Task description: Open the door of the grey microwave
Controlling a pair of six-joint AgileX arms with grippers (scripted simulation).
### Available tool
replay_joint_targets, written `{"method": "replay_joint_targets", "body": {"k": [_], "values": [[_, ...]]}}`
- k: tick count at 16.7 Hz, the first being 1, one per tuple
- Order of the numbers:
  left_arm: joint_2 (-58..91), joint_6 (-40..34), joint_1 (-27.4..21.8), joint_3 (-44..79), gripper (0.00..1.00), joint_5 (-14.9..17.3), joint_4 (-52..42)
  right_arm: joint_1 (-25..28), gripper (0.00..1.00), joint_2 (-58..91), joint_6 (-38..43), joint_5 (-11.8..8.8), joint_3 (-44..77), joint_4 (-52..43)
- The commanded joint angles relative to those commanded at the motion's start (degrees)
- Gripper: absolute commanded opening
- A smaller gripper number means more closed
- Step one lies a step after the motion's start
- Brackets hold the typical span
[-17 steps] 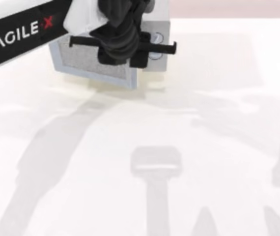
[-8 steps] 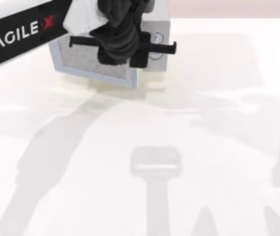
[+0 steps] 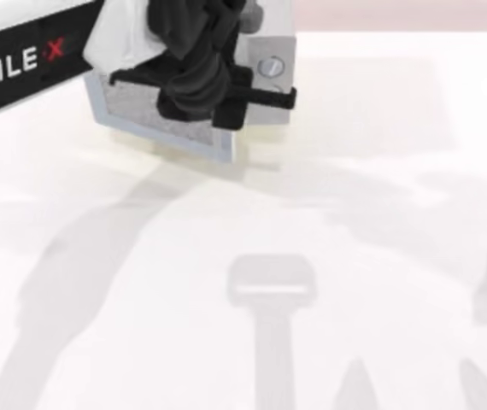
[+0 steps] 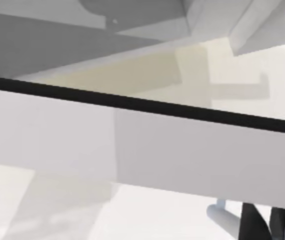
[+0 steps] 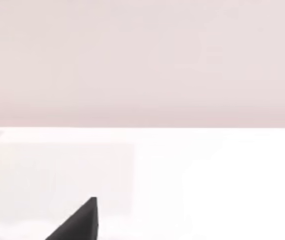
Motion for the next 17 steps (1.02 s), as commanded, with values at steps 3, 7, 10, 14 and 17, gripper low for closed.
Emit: {"method": "replay_joint_targets", "body": {"k": [3, 7, 10, 14, 17], "values": [[-1.13, 1.23, 0.25, -1.21, 0.0, 0.6, 0.76, 0.0, 1.0, 0.0, 0.0, 0.0, 0.0, 0.0], [-1.13, 1.23, 0.25, -1.21, 0.0, 0.6, 0.76, 0.0, 1.0, 0.0, 0.0, 0.0, 0.0, 0.0], [-1.13, 1.23, 0.25, -1.21, 0.0, 0.6, 0.76, 0.0, 1.0, 0.0, 0.0, 0.0, 0.0, 0.0], [-1.13, 1.23, 0.25, -1.21, 0.0, 0.6, 0.76, 0.0, 1.0, 0.0, 0.0, 0.0, 0.0, 0.0], [-1.13, 1.23, 0.25, -1.21, 0.0, 0.6, 0.76, 0.0, 1.0, 0.0, 0.0, 0.0, 0.0, 0.0]]}}
